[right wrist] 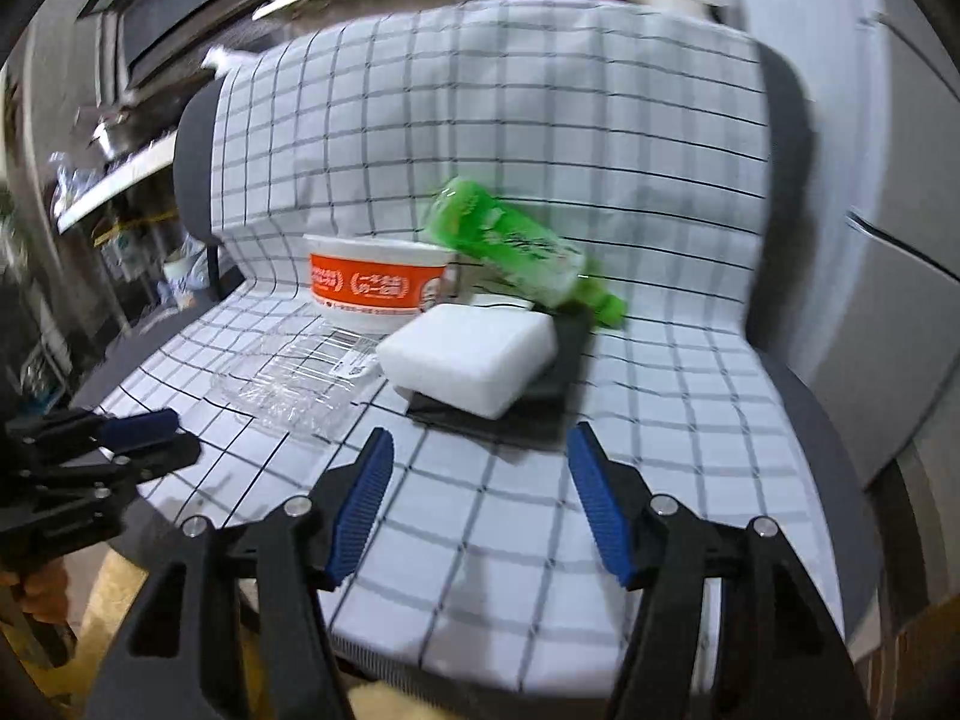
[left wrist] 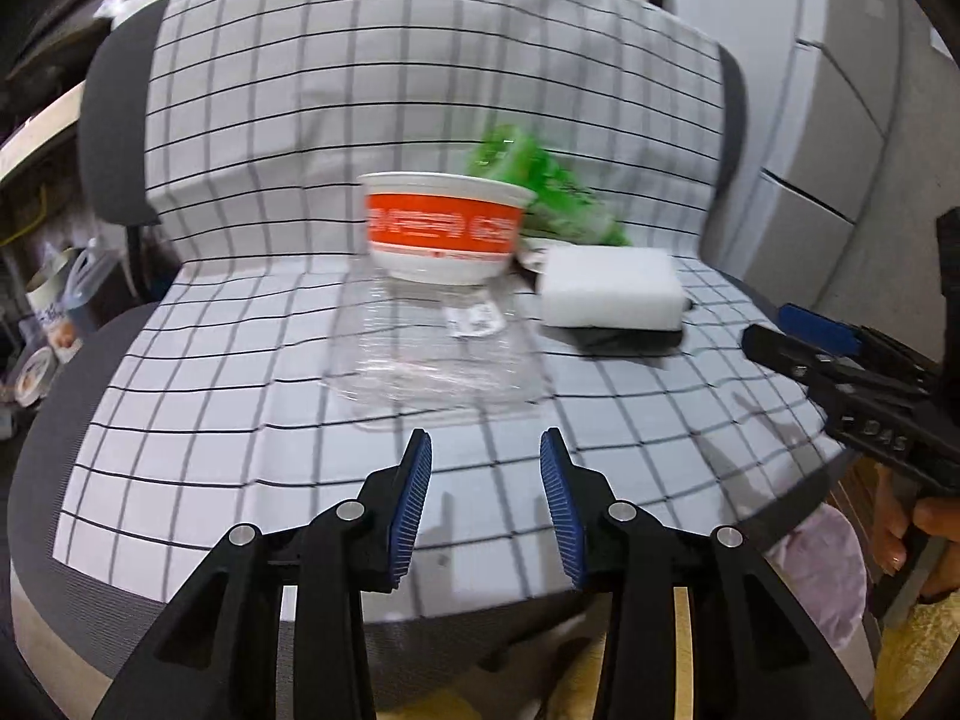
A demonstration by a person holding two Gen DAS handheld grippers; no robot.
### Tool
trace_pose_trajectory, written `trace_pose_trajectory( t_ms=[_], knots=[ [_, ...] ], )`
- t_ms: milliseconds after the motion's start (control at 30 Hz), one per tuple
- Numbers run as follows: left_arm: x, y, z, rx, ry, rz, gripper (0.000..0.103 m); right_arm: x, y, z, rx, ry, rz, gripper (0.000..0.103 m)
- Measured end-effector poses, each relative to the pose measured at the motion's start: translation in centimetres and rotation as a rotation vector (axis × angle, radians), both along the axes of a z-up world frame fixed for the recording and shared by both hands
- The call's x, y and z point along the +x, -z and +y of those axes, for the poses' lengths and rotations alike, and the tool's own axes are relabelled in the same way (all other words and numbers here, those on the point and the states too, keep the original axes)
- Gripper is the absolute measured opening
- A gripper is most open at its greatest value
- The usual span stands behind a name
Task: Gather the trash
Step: 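Return to the chair and grasp the white sponge with the right gripper, then grasp the orange-and-white noodle cup rim with the left gripper and lift it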
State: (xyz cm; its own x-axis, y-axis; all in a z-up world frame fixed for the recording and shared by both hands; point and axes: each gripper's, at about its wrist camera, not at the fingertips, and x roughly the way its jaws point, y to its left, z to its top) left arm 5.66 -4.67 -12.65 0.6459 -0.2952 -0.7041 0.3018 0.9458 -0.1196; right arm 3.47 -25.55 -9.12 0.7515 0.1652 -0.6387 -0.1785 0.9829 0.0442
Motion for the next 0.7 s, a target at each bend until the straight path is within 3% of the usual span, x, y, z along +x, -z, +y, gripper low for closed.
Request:
trace_pose_trajectory(
  t_ms=[367, 400, 633, 700],
  knots=[
    [1.7, 0.7, 1.7, -0.001, -0.053, 0.03, 0.04, 5.8, 3.0, 2.8, -0.163, -0.025, 0.056, 0.059],
    [1.6, 0.7, 1.8, -0.001, -0.055, 0.032, 0.04, 5.7, 3.0, 2.9, -0.167, -0.02, 0.052, 0.038],
    [1.3, 0.3, 2.1, 0.009, -0.067, 0.024, 0.04, 0.9, -1.6, 0.7, 0.027, -0.001, -0.062, 0.032],
    [1.4, 0.0, 1.8, 0.013, -0.064, 0.016, 0.04, -1.2, -3.4, -0.4, 0.017, 0.043, -0.127, 0.031]
  ],
)
